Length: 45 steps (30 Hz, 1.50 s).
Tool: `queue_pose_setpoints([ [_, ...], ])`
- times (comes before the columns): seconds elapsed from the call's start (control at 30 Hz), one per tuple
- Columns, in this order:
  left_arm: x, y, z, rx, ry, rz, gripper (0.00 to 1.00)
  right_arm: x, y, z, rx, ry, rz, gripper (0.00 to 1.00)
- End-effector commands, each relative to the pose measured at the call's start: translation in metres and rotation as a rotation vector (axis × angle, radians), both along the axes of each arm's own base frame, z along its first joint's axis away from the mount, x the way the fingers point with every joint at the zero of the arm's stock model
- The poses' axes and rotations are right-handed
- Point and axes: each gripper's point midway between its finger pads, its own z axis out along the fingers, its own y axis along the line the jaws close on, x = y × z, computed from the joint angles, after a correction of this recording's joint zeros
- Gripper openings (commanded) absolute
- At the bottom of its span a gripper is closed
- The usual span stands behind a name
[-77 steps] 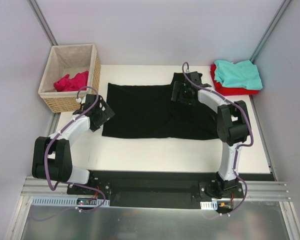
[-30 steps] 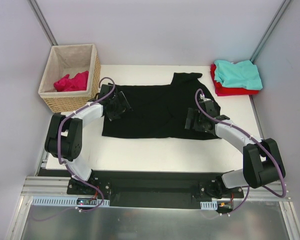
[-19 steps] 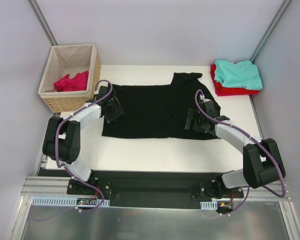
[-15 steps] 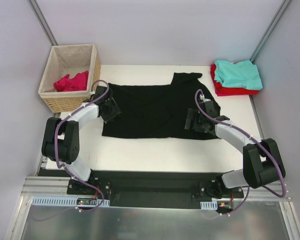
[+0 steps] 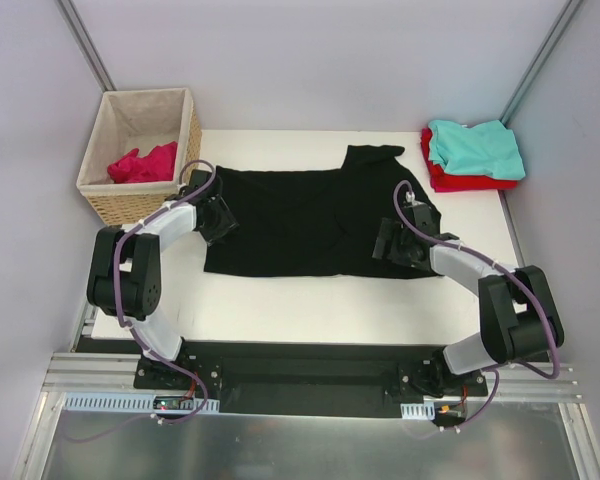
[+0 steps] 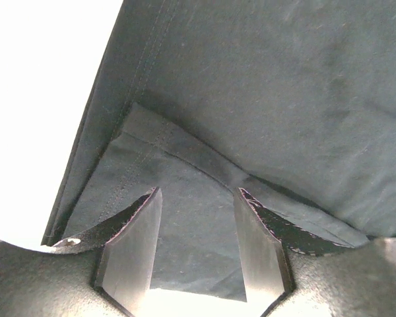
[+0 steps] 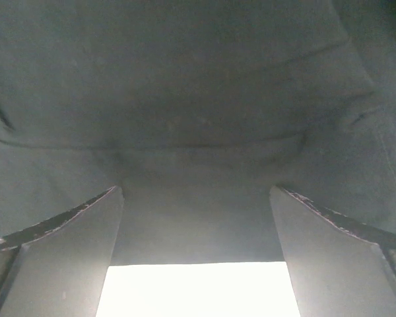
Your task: Fold and stack the t-shirts
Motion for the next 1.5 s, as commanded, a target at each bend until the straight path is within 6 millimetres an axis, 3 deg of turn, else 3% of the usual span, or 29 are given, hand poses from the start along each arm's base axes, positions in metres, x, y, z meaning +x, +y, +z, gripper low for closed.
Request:
queue_pose_setpoints([
  [0.0,0.010,0.001,0.016,0.005,-0.032,-0.010,0.47,0.007,0.002,-0.012,0.064,0.016,-0.040,0.98],
  [0.3,0.016,-0.003,0.012,-0.005,0.002,-0.020,0.53,0.009,0.008,-0.011,0.124,0.030,-0.041,1.00],
  [0.8,0.006,0.005,-0.007,0.005,0.121,-0.007,0.45,0.008,0.014,-0.010,0.172,0.043,-0.057,1.00],
  [0.9,0.007,0.008,-0.006,0.013,0.123,-0.002,0.38,0.008,0.015,-0.010,0.178,0.043,-0.057,1.00],
  [0.93,0.007,0.008,-0.005,0.015,0.126,-0.003,0.26,0.008,0.016,-0.010,0.181,0.043,-0.058,1.00],
  [1.07,0.007,0.009,-0.010,0.017,0.144,0.002,0.00,0.009,0.017,-0.007,0.190,0.031,-0.054,1.00],
  [1.47,0.011,0.015,-0.009,0.052,0.146,0.011,0.00,0.007,0.015,-0.005,0.183,0.023,-0.053,1.00],
])
